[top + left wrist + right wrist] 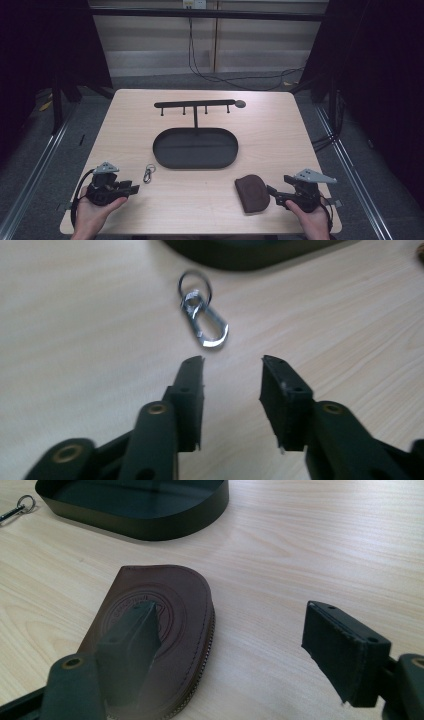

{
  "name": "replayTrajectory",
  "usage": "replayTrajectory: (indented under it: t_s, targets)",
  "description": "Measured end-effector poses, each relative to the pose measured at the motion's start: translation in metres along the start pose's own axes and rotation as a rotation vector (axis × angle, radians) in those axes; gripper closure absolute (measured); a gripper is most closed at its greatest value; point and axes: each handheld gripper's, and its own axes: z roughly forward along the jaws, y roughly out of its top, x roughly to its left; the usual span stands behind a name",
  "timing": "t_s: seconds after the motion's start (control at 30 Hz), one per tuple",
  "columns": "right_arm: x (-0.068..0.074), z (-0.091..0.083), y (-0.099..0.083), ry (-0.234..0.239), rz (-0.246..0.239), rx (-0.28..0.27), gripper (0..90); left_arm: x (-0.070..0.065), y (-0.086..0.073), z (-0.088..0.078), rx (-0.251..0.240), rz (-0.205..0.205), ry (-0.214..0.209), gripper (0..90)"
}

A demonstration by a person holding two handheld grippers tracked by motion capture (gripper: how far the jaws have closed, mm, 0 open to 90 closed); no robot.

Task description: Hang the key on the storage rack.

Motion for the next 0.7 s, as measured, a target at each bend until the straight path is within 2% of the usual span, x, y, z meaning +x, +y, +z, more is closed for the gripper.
replayTrajectory:
  t_s: [0.03, 0.1, 0.13, 0.23, 0.33, 0.4, 0.47, 0.53, 0.7]
  targets:
    - [0.000, 0.001, 0.000, 0.001, 0.005, 0.004, 22.6, -0.003, 0.005, -0.003, 0.012, 0.027, 0.002, 64.2]
    - [0.000, 0.001, 0.000, -0.002, 0.002, 0.007, 22.7, -0.002, 0.008, -0.003, 0.017, 0.032, -0.010, 64.7]
    - [0.000, 0.001, 0.000, 0.001, 0.003, 0.006, 22.7, -0.003, 0.012, -0.001, 0.034, 0.045, -0.011, 65.0]
    - [0.000, 0.001, 0.000, 0.000, 0.010, 0.003, 22.6, -0.002, 0.020, 0.002, 0.064, 0.050, -0.018, 62.1]
    - [-0.001, 0.000, 0.000, 0.004, 0.016, 0.002, 22.5, -0.001, 0.026, 0.003, 0.054, 0.041, -0.005, 60.6]
    - [-0.002, 0.000, 0.000, 0.002, 0.019, 0.003, 22.5, 0.003, 0.032, 0.005, 0.064, 0.043, 0.001, 60.6]
    - [-0.002, 0.001, 0.000, 0.007, 0.019, 0.002, 22.5, 0.005, 0.036, 0.007, 0.076, 0.042, 0.005, 62.7]
    - [-0.001, 0.001, 0.000, 0.008, 0.016, 0.004, 22.5, 0.010, 0.045, 0.014, 0.102, 0.026, -0.009, 63.7]
    - [-0.001, 0.002, 0.000, 0.011, 0.009, 0.008, 22.5, 0.017, 0.051, 0.023, 0.140, 0.016, -0.009, 63.8]
